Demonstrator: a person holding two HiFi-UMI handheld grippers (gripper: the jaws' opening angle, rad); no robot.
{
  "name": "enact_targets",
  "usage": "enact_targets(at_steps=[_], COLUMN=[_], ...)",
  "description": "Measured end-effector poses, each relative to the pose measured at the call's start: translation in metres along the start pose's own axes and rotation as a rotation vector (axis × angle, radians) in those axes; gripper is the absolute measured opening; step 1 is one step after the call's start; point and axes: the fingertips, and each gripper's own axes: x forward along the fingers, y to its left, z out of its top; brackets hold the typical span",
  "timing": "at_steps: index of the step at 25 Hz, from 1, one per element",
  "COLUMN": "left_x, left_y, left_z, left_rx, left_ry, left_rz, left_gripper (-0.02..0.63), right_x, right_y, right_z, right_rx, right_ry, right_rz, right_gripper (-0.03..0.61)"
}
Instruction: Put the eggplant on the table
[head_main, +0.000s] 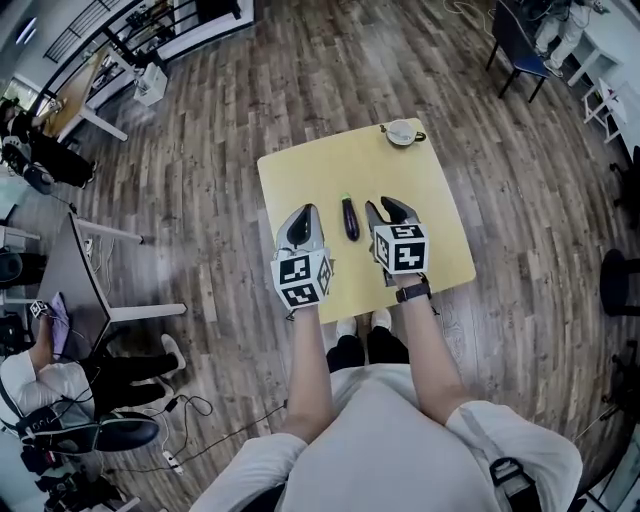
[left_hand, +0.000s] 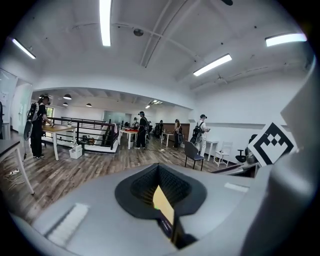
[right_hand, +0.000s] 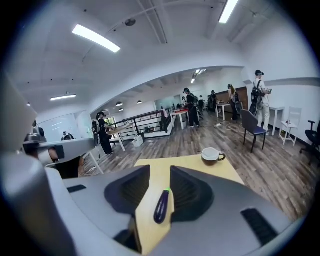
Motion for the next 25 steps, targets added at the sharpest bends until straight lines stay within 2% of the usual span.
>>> enact_targets(at_steps=[4, 10, 25], left_x=[-0.011, -0.021, -0.045], left_y=[-0.002, -0.007, -0.012], left_z=[0.02, 0.053, 0.092], left_rx=[-0.008, 0.016, 0.05], left_ry=[-0.037, -0.076, -0.169], left_rz=[-0.005, -0.018, -0.028], left_gripper=[0.009, 0.009, 0.009], right_x=[-0.015, -0.035, -0.075], right_y=[0.006, 0.016, 0.036], right_z=[0.017, 0.046, 0.101], right_rx=[0.001, -0.048, -0.149], right_ry=[-0.054, -0.105, -0.277], right_rz=[0.005, 0.001, 0.008], right_gripper=[0.121, 0.11, 0.051])
